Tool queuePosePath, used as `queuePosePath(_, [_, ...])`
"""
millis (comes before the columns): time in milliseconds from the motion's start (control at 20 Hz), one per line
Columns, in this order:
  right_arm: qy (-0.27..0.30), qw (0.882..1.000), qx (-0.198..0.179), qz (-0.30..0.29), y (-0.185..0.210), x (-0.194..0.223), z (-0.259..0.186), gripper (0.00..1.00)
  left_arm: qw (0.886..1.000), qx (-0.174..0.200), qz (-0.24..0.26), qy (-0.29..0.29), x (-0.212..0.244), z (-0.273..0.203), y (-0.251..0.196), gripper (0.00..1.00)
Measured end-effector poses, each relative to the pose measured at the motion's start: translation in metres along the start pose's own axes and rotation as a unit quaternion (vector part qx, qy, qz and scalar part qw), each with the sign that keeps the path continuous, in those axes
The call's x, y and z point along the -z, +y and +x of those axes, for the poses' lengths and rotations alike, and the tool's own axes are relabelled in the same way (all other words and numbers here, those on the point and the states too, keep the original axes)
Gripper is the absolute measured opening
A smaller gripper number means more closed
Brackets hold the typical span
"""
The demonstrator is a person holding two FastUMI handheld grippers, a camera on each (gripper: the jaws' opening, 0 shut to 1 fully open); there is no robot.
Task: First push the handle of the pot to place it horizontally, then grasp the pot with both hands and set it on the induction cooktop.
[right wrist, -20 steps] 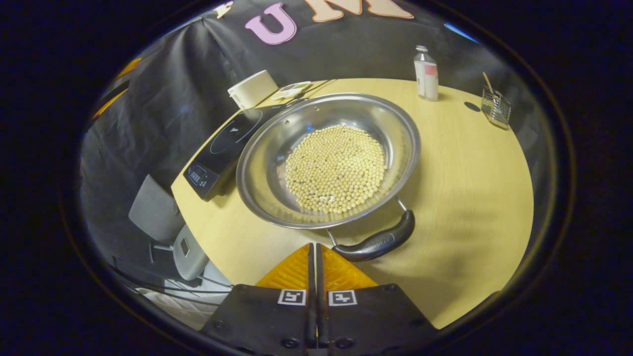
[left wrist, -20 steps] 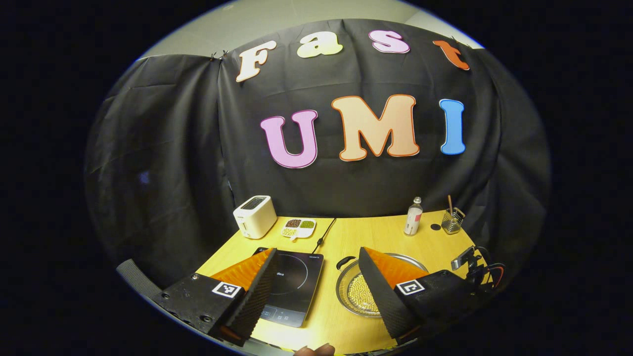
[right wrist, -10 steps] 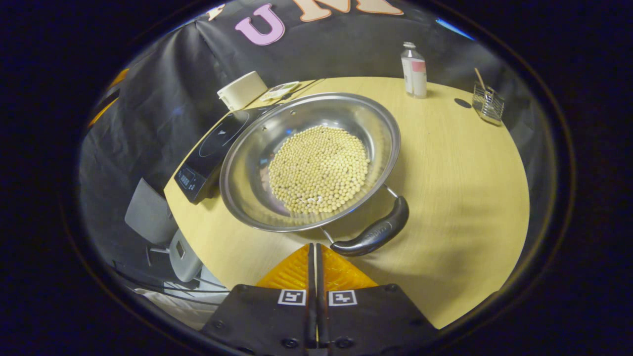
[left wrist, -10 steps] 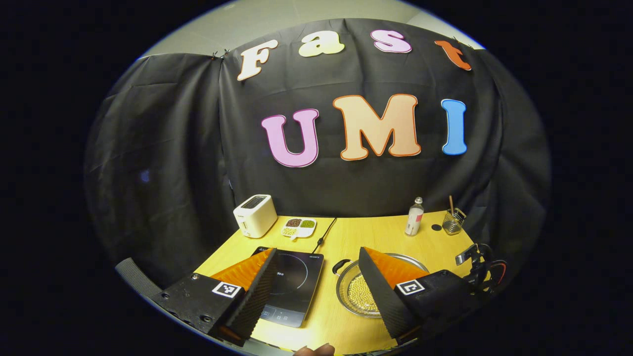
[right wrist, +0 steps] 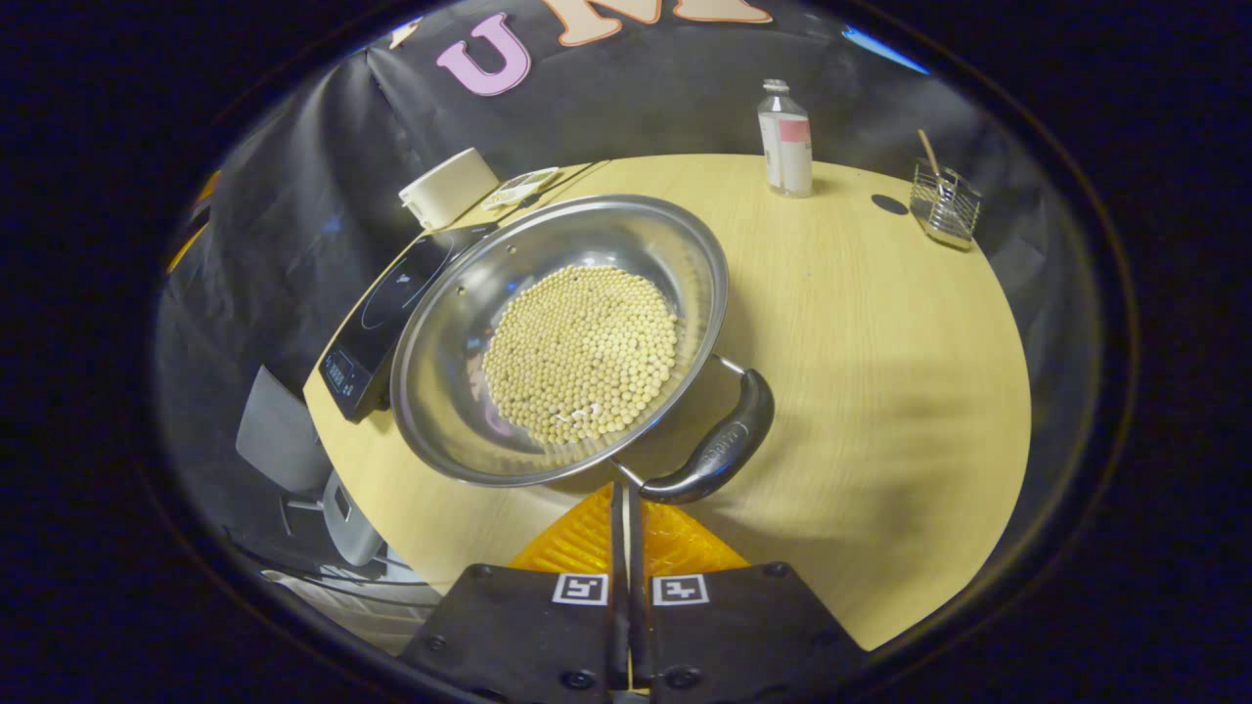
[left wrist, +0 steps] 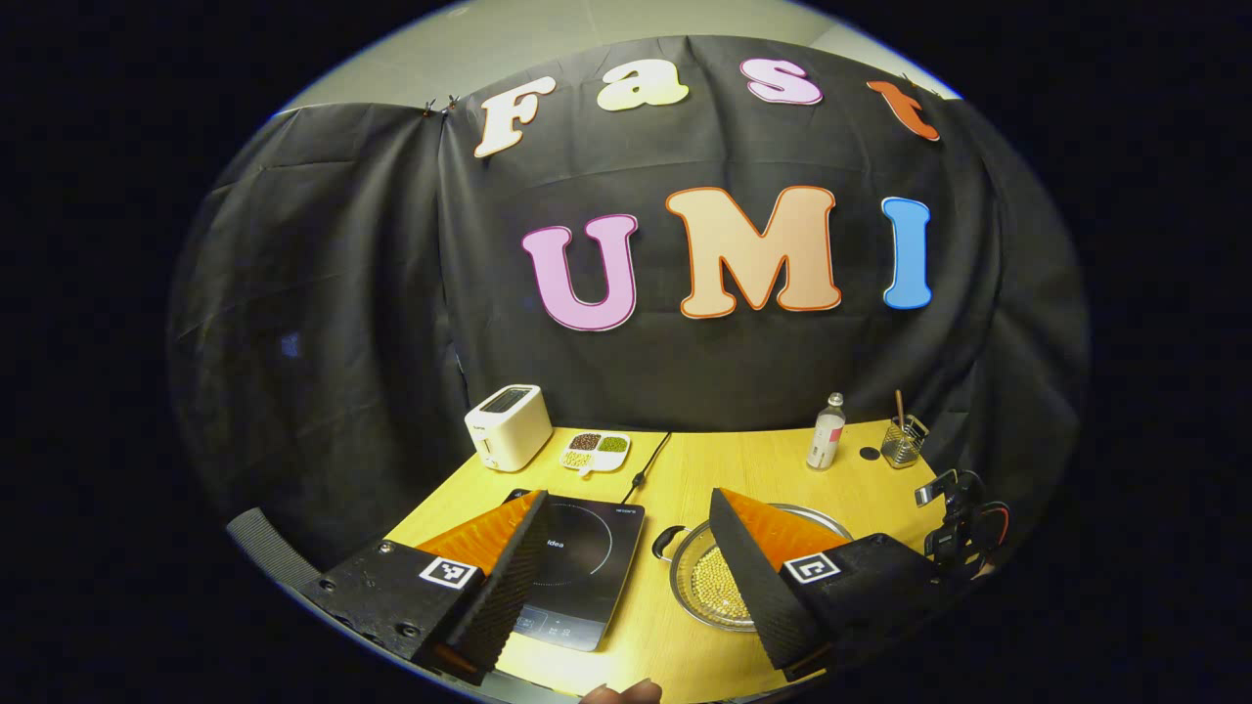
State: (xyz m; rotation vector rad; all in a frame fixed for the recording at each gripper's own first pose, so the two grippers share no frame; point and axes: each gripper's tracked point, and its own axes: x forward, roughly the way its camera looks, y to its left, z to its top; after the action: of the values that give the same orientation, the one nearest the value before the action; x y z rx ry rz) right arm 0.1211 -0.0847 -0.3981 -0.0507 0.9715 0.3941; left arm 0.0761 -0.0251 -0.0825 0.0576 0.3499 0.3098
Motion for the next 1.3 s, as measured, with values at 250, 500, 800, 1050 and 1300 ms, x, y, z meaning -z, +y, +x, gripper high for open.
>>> queuePosePath(250, [0.000,1.000,0.020,0.008,-0.018,-0.017,0.007,0.00,1.000,0.010,-0.003,0.000,0.000,0.014,-0.001,0.98])
queuePosePath(500, [0.002,0.998,0.054,0.020,-0.035,-0.031,0.012,0.02,0.999,0.042,-0.016,0.012,0.009,0.039,-0.001,0.98])
queuePosePath(800, [0.001,0.990,0.126,0.069,-0.041,-0.037,0.002,0.00,0.991,0.119,-0.043,0.051,0.037,0.082,-0.008,0.98])
queuePosePath(1050, [-0.018,0.976,0.191,0.106,-0.042,-0.046,-0.017,0.02,0.973,0.185,-0.063,0.119,0.086,0.116,-0.021,0.97])
queuePosePath(1300, [-0.043,0.957,0.231,0.168,-0.048,-0.064,-0.028,0.07,0.948,0.225,-0.058,0.219,0.158,0.134,-0.026,0.98])
